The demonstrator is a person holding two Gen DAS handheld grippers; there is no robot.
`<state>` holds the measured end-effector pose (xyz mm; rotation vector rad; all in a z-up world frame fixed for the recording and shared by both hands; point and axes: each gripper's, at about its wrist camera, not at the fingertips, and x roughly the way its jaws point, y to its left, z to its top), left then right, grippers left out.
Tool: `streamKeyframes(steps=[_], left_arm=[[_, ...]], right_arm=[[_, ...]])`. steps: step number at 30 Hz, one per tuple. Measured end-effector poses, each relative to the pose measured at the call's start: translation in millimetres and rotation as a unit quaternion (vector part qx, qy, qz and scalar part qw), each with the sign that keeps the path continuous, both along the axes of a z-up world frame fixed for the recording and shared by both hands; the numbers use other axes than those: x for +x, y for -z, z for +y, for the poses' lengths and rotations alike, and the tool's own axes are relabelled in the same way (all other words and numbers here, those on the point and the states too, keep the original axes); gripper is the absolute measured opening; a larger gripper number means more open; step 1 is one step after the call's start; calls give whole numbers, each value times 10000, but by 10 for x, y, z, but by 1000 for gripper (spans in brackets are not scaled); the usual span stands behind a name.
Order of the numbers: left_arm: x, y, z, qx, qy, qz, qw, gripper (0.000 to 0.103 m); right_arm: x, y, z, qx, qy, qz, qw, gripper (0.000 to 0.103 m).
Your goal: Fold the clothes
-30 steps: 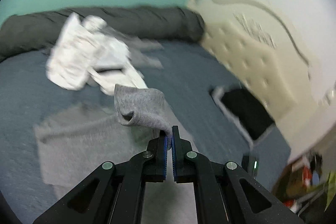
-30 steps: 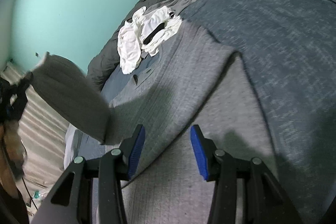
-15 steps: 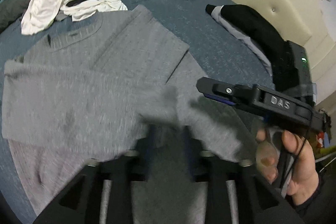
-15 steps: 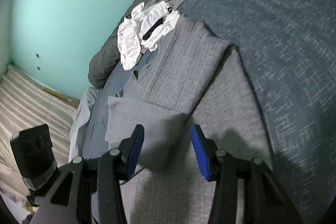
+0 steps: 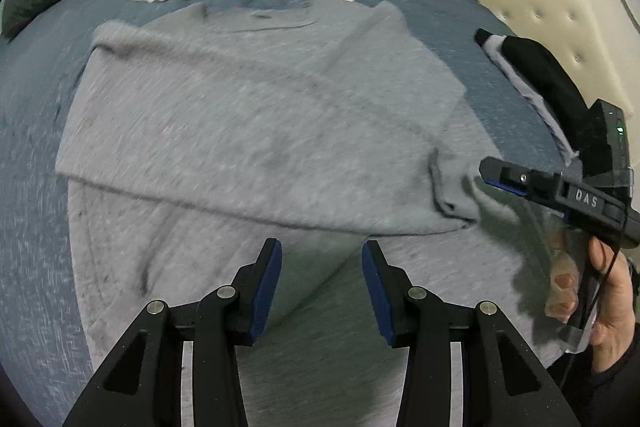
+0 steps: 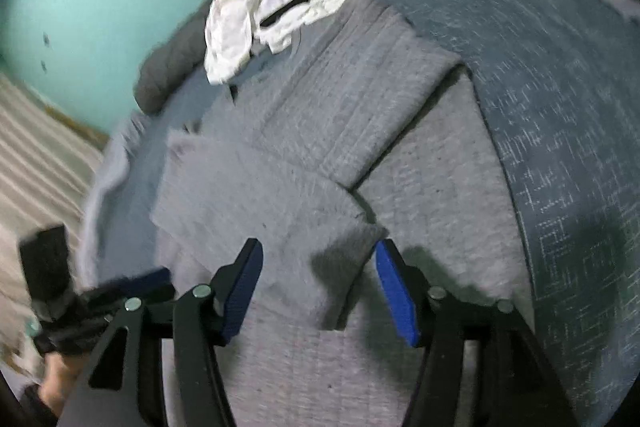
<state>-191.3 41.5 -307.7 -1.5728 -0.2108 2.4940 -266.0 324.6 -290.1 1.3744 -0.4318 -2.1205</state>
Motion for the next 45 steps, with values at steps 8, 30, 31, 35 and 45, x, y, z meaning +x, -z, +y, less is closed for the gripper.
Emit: streamKeyframes(steps=[8,30,31,35,45], left_arm=[[136,62,-274,221,-324,-27,9992,46],[238,1,-857,220,-840,75,9962,46],[233,3,-858,218,-842,71,9962,46],[220,0,-854,205,-843,77,9962,46],[267,-37,-914,128,-878,95,9960,46]], right_arm=[[74,207,-165,757,-63,-80,9971,36],[-3,197,761,-1121,1330,-635,9827,55],[-5,223,753,-1062,1298,-683,9835,56],[-11,312,707,-832,1170,-834,9861,56],[66,157,542,-394,758,-433,9954,3]])
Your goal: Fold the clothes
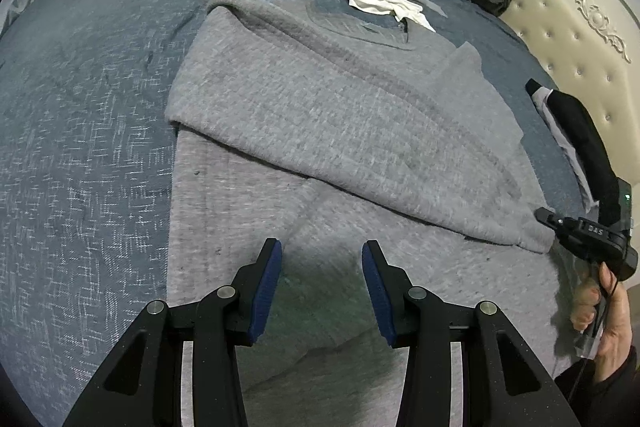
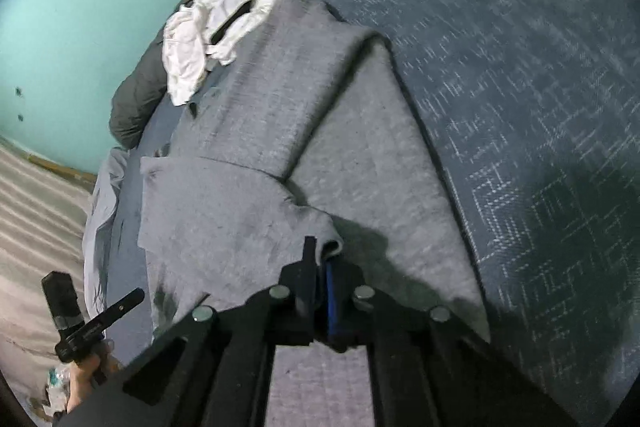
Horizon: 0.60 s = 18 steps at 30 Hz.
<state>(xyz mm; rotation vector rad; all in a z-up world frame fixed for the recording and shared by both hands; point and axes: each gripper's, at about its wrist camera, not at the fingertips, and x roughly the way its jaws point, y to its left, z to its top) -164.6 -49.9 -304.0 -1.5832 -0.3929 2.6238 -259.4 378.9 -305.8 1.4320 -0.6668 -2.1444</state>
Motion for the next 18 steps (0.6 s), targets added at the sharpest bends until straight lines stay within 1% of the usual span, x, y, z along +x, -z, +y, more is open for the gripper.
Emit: streamKeyframes(steps=[3,5,8,9,12,13,14,15,16,18], left_arm=[[25,-47,-63,-53,-17,32,10000,46],[40,-88,-136,-103,-56,61,9999,46],[50,-128,-256,-195,-121,81,9997,46],[50,-138,-298,-229,-143,84,9996,46],[44,-130,-409,-339,-226,26,9992,46],[40,-128,-450,-381,-260,8,9989,45],[36,-126,-491,-424,-294,-9,9987,46],[23,-123,-528,-468,-318,-24,9984,46],[9,-120,-563,-511,-340,-38,9981,46],[-39,-101,-629,-610,-385,-79,9974,46]], right_arm=[[93,-167,45,-118,-108,129,9998,3],[171,-267,88,-320,-139,92,9994,3],[323,-331,203,-545,-145,0,9984,3],[337,-313,226,-528,-83,-29,9986,3],[317,-161,250,-190,119,-138,9997,3],[305,-64,262,-163,179,-273,9993,3],[314,24,287,-236,218,-422,9986,3],[334,60,304,-281,222,-478,9982,3],[357,66,319,-301,222,-489,9981,3],[394,-19,315,-228,169,-354,9990,3]])
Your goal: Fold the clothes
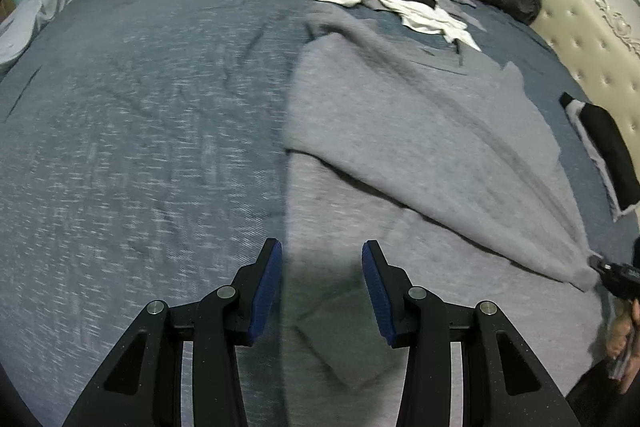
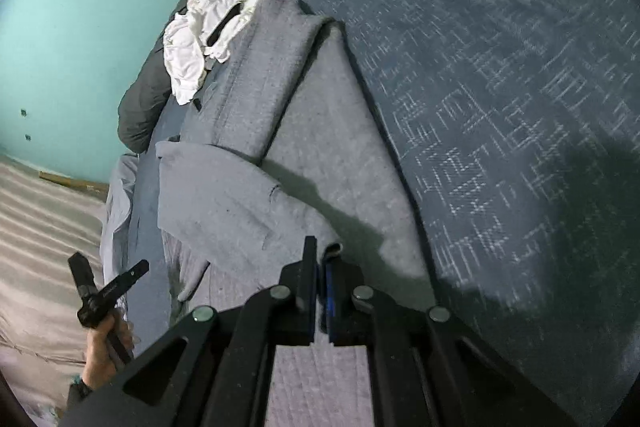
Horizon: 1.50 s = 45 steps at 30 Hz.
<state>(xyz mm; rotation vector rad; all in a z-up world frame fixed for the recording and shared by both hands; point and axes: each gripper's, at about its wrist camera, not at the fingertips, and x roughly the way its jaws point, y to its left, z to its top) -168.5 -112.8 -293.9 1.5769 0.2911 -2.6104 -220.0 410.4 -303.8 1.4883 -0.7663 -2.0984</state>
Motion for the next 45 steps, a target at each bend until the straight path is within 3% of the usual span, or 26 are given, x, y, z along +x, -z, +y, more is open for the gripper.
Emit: streamKeyframes(steps=[10,13,16,18,19,20,25,31,36,38,40,42,45], left_arm=[[-362,218,-228,-207,-245,-202,9993,46],[-458,301,-261,-251,-267,-276,9989,45],[-527,352,-263,-348,-210,-321,9987,45],[-564,375,-255,-438,-145,-338,9984,46],[-580,379,-262,-444,-132,-321,9984,45],[-594,381,-271,-445,-122,-299,9985,45],[-677,420,-303,-472,-78,-267,9985,46],[-792,376,-287,-459,23,-80,9989,45],[-896,391,-283,-559,121,4,9984,45],[-937,402,-286,-588,174,48,9981,41],[-954,378,-265,-497,264,97,9984,21],[-970,325,-237,-446,362,136,9983,8],[-955,139,-238,-566,363,325,9972,5]], right_arm=[[16,-105,216,438,217,361,9982,3],[-29,27,144,592,-32,141,9981,4],[-51,10,127,748,73,160,9970,12],[-60,-165,196,787,322,498,9951,19],[-62,-260,236,804,461,684,9933,30],[-66,-313,239,761,520,815,9924,38],[-103,-322,35,185,330,1139,9928,40],[-225,15,-464,14,-330,773,9965,40],[-228,56,-567,63,-403,719,9966,40],[-214,38,-558,93,-379,771,9963,40],[-224,40,-568,100,-375,787,9961,40],[-254,64,-595,128,-382,780,9961,40],[-274,94,-605,186,-396,746,9963,40]])
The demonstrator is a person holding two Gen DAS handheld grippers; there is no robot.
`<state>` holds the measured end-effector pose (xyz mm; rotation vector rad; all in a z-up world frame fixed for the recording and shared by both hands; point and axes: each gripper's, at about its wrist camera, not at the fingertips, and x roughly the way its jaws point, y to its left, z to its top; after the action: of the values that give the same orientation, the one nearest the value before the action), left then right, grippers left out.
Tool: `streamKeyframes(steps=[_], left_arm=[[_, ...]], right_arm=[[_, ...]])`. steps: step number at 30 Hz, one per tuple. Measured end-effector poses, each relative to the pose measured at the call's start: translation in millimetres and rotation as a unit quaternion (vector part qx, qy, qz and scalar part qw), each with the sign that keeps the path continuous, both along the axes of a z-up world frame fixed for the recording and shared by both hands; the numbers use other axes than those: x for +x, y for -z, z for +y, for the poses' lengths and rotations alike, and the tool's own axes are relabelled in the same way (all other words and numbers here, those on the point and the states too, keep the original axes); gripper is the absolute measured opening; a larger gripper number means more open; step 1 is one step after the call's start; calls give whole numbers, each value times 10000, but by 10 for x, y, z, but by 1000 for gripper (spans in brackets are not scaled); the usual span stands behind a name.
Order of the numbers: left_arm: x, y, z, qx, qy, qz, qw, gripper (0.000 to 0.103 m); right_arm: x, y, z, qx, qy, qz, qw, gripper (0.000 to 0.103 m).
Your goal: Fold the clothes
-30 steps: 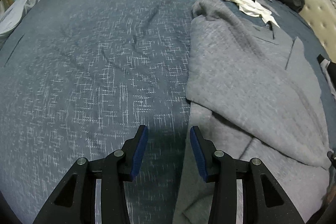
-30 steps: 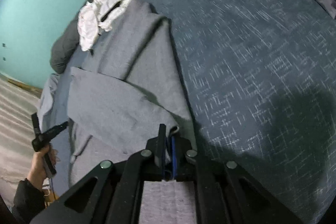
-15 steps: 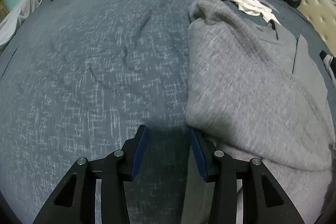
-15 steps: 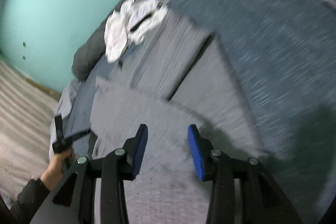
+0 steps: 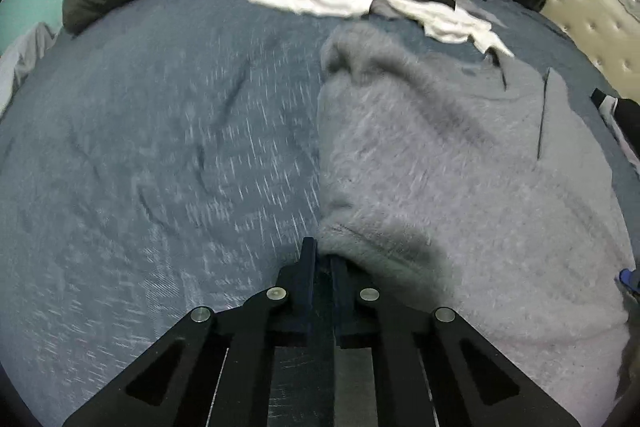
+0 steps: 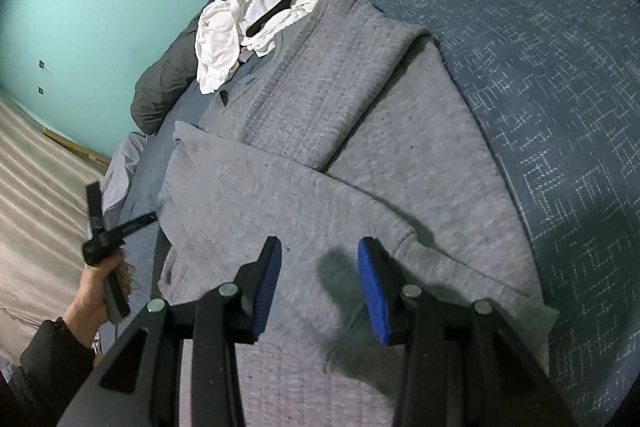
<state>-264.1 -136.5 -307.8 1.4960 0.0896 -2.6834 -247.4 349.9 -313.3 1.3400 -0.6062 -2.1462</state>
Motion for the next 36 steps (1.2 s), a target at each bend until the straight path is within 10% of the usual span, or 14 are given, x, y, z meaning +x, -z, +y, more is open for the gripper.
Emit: streamKeyframes(steps=[15,27,32,36], left_arm=[[-120,177,-29,-471,-264,-124,9985,4],[239,5,-338,517,-1145,382,9913,8],[232,-18,-269,901,-1183,637,9868,38],[195,97,-210,1185,-1187,691,9834,40]], right_arm=[[-12,24,-8,-62,-54,1,10000,40],[-41,34,-16,-36,-107,-17,9999,40],[-28,30,-53,48,-135,42,9999,40],[6,8,-83,155,-157,140,9997,40]])
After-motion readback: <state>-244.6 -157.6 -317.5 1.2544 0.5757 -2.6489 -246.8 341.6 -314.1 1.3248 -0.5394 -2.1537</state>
